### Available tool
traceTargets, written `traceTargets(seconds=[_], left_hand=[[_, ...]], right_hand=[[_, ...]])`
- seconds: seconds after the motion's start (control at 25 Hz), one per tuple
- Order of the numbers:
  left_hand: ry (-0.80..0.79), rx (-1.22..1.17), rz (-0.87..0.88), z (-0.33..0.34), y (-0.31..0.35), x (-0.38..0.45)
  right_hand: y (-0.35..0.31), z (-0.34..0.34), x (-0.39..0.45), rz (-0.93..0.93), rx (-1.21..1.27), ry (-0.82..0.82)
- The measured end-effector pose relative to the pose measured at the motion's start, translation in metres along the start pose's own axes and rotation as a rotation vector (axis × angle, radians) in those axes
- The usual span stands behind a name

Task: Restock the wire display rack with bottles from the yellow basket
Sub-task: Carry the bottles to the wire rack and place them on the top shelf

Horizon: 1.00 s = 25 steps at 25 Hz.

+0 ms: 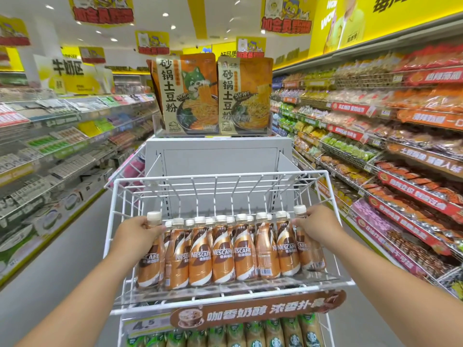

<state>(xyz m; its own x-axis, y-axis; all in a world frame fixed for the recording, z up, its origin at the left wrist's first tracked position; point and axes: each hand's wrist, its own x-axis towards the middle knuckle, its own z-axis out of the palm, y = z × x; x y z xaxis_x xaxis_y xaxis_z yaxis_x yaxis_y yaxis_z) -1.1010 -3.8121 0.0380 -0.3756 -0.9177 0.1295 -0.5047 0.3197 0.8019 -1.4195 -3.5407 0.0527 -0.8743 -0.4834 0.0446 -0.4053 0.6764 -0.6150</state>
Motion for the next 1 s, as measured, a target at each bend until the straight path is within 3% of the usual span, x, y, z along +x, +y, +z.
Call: traceTargets(seconds=[0.36, 1.0], left_hand=[[-0.036, 0.035, -0.106, 0.019, -0.019, 0.020], [0.050, -0.027, -0.034, 0.032, -0.031, 0.004]], right_hand=[[-0.006, 0.014, 0.010, 0.155, -0.031, -0.013], [0.018, 0.049, -0.001, 0.058, 0.088, 0.197]])
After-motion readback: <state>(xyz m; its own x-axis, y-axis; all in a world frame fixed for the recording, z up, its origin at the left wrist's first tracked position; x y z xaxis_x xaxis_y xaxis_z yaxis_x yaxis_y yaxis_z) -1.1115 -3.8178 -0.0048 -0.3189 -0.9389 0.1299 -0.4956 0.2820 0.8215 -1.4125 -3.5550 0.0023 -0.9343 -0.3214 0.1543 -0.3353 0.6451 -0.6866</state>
